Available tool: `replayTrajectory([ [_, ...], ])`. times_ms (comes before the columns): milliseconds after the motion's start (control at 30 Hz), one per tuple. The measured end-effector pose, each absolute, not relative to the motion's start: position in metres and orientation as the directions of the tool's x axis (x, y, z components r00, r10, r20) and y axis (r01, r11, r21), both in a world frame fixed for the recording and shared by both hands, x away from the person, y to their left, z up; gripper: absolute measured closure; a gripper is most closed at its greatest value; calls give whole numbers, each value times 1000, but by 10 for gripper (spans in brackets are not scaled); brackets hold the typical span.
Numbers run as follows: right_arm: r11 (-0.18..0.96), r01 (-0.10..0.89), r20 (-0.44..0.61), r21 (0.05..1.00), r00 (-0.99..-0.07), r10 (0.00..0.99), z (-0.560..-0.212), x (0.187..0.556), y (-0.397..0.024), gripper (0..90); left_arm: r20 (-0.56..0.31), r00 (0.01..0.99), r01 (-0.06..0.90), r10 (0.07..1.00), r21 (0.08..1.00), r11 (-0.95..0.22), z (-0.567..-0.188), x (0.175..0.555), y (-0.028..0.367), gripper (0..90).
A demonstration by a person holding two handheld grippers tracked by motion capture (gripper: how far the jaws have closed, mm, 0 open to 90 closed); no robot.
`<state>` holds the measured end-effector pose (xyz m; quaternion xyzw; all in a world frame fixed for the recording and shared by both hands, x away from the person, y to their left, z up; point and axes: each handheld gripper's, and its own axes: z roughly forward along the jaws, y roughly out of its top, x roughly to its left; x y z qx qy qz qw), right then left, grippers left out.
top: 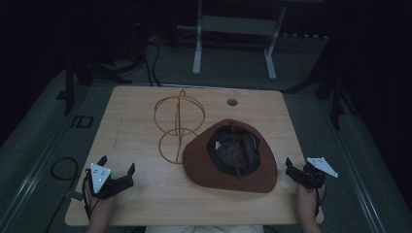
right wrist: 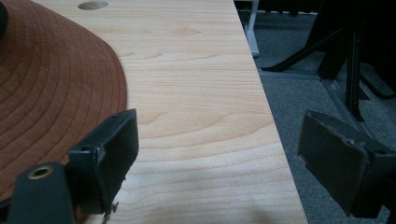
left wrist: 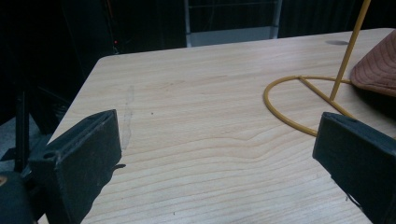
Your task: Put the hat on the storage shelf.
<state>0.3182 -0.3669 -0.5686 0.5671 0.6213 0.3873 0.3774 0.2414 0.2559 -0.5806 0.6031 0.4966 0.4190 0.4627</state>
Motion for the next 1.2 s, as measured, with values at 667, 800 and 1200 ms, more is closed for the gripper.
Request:
replayTrajectory([
  [667,93,398,-47,913,-122,991,-535,311,-353,136,4,161,222,987,974,-40,-577,239,250,18],
  [800,101,402,-39,910,-161,986,-522,312,-347,135,-34,162,241,986,970,-6,-577,239,251,18],
  [1200,144,387,-63,911,-213,975,-491,322,-340,134,-56,196,270,979,963,1,-576,239,241,17],
])
